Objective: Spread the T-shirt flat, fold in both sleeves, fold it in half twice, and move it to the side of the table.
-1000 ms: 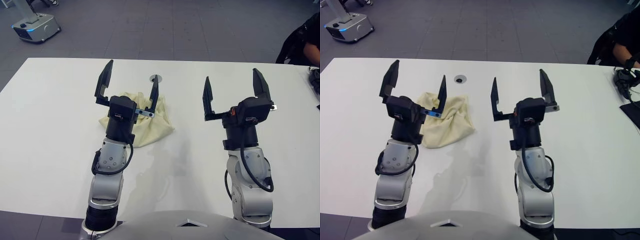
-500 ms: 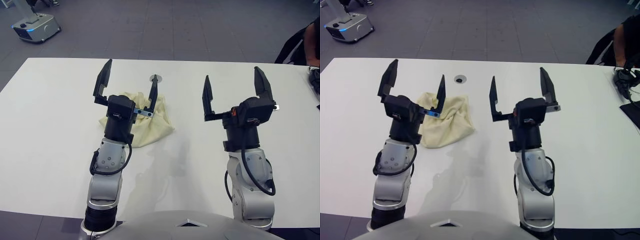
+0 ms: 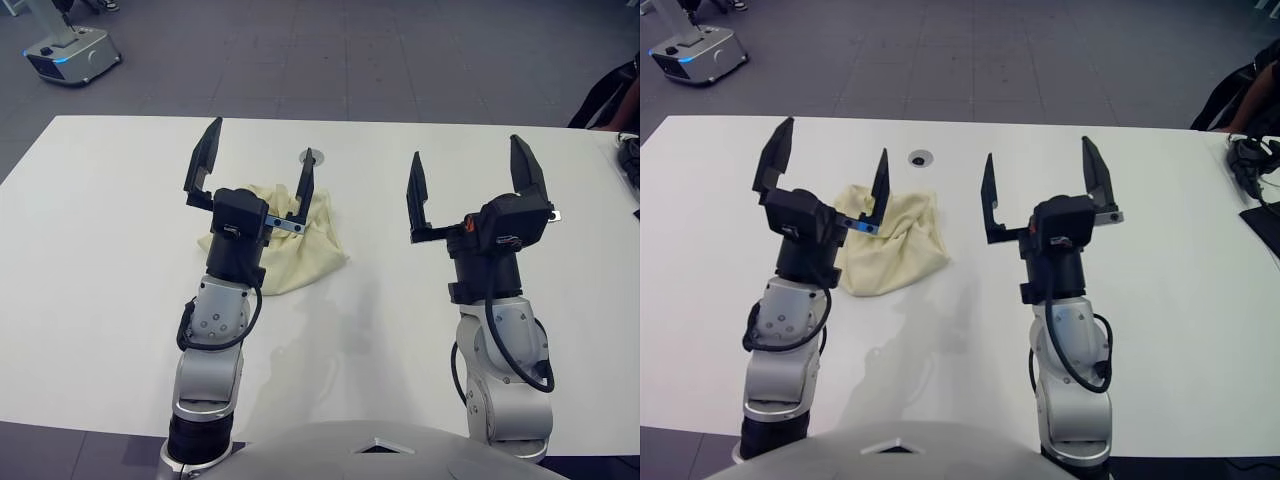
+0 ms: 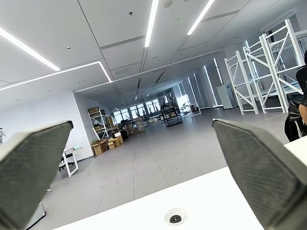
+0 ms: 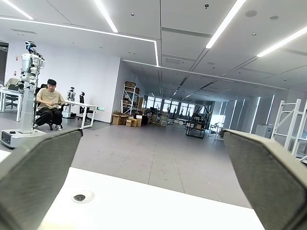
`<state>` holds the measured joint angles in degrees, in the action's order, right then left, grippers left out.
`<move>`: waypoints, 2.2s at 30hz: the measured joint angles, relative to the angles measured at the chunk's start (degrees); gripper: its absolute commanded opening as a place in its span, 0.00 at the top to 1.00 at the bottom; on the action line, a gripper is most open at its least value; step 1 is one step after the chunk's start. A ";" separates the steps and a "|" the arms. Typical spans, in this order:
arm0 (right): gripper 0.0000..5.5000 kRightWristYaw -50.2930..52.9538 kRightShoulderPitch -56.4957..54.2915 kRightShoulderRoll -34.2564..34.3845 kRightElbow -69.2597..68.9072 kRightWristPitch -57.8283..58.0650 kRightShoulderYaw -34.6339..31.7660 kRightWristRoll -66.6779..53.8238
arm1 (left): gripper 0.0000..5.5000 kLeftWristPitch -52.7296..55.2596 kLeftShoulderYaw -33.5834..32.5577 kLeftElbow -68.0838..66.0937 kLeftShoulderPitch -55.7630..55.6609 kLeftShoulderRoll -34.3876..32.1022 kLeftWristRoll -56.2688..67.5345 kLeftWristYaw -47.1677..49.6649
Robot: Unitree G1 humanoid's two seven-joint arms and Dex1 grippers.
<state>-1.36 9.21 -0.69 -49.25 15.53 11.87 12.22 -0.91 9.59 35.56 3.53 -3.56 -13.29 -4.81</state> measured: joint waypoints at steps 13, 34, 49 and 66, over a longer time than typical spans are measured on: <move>0.02 0.88 -0.35 -0.08 5.93 -3.73 -3.38 -2.22 | 0.02 -3.67 -0.84 -5.35 -0.91 0.01 0.63 0.84; 0.02 1.41 -7.16 -0.23 18.29 -10.62 -8.16 -5.25 | 0.02 14.03 -16.01 -39.46 -24.00 -11.62 16.36 -8.96; 0.02 1.17 -8.52 -0.03 19.29 -11.70 -8.70 -5.80 | 0.02 -24.57 -1.99 -86.52 -39.89 -23.58 -3.81 -6.42; 0.02 1.25 -8.68 0.11 18.72 -10.38 -7.83 -6.16 | 0.02 -25.94 6.04 -86.56 -37.35 -29.71 -1.64 -26.06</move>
<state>-0.11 0.53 -0.59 -30.54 5.15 4.04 6.06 -26.85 15.63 -51.00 -33.82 -33.26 -14.93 -30.87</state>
